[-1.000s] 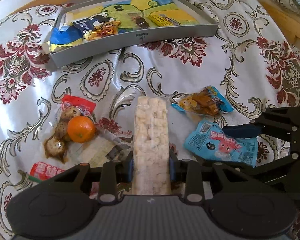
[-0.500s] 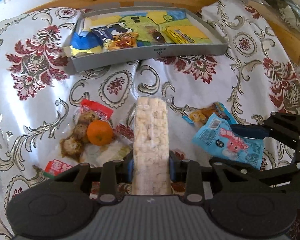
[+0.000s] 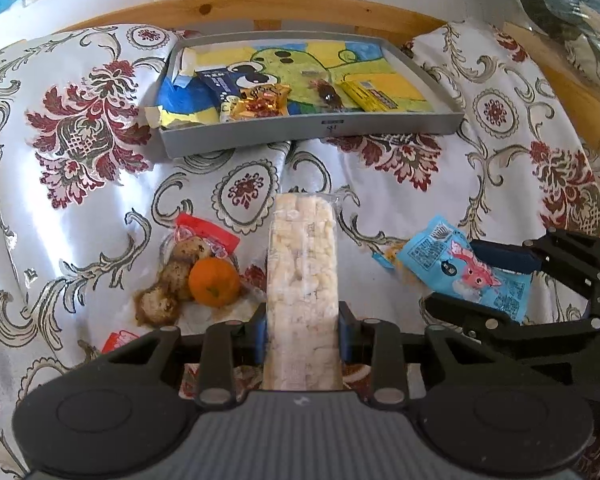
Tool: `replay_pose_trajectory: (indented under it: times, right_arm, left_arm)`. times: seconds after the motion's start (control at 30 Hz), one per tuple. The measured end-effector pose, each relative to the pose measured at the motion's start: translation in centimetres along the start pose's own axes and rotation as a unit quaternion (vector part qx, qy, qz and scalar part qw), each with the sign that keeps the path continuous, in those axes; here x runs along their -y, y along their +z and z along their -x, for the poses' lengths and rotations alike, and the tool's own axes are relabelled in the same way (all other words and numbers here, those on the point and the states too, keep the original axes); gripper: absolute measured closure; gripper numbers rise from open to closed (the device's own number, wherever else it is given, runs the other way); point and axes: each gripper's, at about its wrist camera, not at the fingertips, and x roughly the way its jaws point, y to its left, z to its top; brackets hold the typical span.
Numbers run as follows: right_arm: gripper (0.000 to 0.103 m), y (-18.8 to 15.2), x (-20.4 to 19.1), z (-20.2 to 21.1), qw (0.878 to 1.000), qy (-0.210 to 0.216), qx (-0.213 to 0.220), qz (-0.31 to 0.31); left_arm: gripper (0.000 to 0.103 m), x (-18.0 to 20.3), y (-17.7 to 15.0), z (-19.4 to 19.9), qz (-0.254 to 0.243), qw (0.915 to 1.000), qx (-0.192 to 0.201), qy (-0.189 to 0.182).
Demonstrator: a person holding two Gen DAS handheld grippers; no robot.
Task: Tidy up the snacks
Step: 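Lift the rice-cake bar and blue packet and carry them toward the tray, then lower the rice-cake bar into the tray with the left gripper while the right lowers the blue packet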
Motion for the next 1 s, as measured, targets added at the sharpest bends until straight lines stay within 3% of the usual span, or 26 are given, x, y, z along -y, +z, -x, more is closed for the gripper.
replay_pose_trajectory:
  times: [0.23, 0.53, 1.0]
  right_arm:
    - [0.047, -0.1, 0.7, -0.6, 0.999, -0.017, 0.024, -0.022]
    - [0.047, -0.2, 2.0, -1.7, 0.996, -0.034, 0.062, -0.048]
    - [0.047, 1.8, 5.2, -2.4, 0.987, -0.089, 0.108, -0.082]
  left_arm:
    - [0.067, -0.6, 0.5, -0.4, 0.013, 0.9998, 0.015, -0.009]
    - [0.067, -0.6, 2.5, -0.8, -0.013, 0.9992, 0.036, -0.012]
    - [0.067, 0.1, 10.1, -3.6, -0.042, 0.9963, 0.071, -0.023]
